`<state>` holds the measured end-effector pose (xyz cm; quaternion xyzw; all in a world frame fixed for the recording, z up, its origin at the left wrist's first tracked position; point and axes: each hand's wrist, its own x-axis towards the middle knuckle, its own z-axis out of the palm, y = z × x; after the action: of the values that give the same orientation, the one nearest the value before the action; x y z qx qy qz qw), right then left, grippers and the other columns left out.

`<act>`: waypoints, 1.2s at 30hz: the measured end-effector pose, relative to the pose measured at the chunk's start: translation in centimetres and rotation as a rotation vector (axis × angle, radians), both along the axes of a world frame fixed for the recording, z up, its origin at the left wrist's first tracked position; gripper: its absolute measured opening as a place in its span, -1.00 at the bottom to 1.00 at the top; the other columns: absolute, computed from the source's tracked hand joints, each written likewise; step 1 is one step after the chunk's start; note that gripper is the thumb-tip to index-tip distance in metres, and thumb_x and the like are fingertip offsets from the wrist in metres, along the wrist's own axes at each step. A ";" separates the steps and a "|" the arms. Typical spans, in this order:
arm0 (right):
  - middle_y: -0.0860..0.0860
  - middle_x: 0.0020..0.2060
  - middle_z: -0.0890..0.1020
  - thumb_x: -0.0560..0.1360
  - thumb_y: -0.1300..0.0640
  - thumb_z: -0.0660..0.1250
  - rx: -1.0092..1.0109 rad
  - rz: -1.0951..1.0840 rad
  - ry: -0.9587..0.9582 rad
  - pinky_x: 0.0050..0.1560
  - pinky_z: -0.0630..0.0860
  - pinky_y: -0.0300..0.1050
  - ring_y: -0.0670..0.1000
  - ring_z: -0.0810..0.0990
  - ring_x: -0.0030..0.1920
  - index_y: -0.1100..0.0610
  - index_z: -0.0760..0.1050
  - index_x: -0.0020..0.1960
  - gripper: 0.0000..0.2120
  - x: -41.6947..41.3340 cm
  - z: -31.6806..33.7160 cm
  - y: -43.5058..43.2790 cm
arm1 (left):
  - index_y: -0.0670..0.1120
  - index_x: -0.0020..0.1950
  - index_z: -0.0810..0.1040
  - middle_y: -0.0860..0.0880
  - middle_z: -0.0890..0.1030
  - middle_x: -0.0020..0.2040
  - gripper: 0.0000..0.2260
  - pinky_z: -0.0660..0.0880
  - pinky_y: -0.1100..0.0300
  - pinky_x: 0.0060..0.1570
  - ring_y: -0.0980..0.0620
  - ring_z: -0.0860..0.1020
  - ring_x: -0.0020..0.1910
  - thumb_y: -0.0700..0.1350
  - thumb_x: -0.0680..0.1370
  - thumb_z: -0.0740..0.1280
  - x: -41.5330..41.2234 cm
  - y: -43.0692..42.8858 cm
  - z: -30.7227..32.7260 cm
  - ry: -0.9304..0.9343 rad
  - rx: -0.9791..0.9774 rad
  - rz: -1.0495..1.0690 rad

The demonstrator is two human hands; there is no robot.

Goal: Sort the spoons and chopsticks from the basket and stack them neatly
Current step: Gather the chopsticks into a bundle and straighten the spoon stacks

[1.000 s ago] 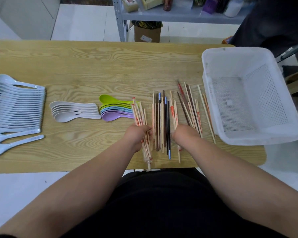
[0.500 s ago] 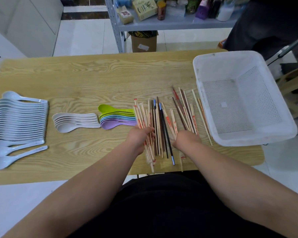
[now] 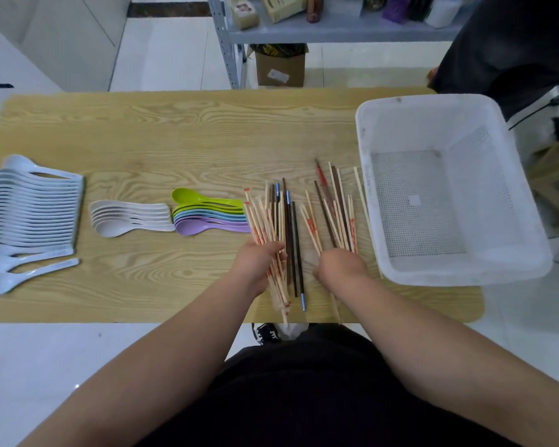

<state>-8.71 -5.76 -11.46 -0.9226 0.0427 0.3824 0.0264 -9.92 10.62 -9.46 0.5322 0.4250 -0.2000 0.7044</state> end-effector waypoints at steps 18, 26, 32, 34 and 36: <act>-0.02 -0.32 0.57 0.49 0.02 0.35 0.780 0.086 -0.036 -0.31 0.37 -0.12 0.00 0.54 -0.28 0.04 0.51 -0.25 -0.83 0.8 7.0 -0.9 | -0.18 -0.06 0.60 -0.12 0.64 -0.25 -0.82 0.60 0.12 -0.19 -0.03 0.64 -0.28 -0.08 0.63 0.34 1.6 -4.3 3.7 -0.127 -0.043 0.155; 0.04 -0.25 0.57 0.51 0.07 0.29 0.700 0.245 -0.108 -0.36 0.29 -0.15 0.11 0.55 -0.20 0.08 0.57 -0.07 -0.88 2.2 8.3 0.6 | -0.17 -0.10 0.55 -0.08 0.60 -0.35 -0.89 0.54 0.20 -0.34 0.05 0.60 -0.38 -0.35 0.51 0.41 2.6 -3.6 4.5 -0.311 0.101 -0.046; -0.03 -0.19 0.63 0.49 -0.24 0.33 0.782 -0.161 -0.091 -0.19 0.44 -0.09 0.00 0.60 -0.14 0.00 0.53 -0.12 -0.70 1.5 7.4 2.1 | -0.14 -0.26 0.41 -0.12 0.41 -0.46 -0.78 0.37 0.30 -0.56 0.06 0.44 -0.59 -0.38 0.53 0.28 4.6 -1.1 4.8 -0.216 0.115 0.023; -0.03 -0.03 0.65 0.49 -0.38 0.24 0.857 -0.474 -0.062 0.07 0.52 0.01 0.01 0.61 0.02 0.01 0.57 0.08 -0.51 0.7 6.6 2.8 | -0.13 -0.27 0.40 -0.13 0.39 -0.43 -0.78 0.36 0.27 -0.52 0.05 0.42 -0.57 -0.35 0.54 0.29 5.5 0.6 4.7 -0.215 0.083 0.038; 0.02 -0.02 0.65 0.53 -0.39 0.14 0.922 -0.852 0.075 0.17 0.52 0.11 0.07 0.62 0.05 0.08 0.57 0.15 -0.42 -0.2 5.8 3.9 | -0.13 -0.28 0.42 -0.08 0.41 -0.48 -0.76 0.39 0.26 -0.50 0.05 0.43 -0.58 -0.33 0.56 0.30 6.3 2.2 4.7 -0.207 0.017 0.087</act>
<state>-8.88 -1.89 -5.67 -0.7045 0.2380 0.3494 0.5701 -3.61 12.82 -4.71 0.5371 0.3743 -0.1098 0.7479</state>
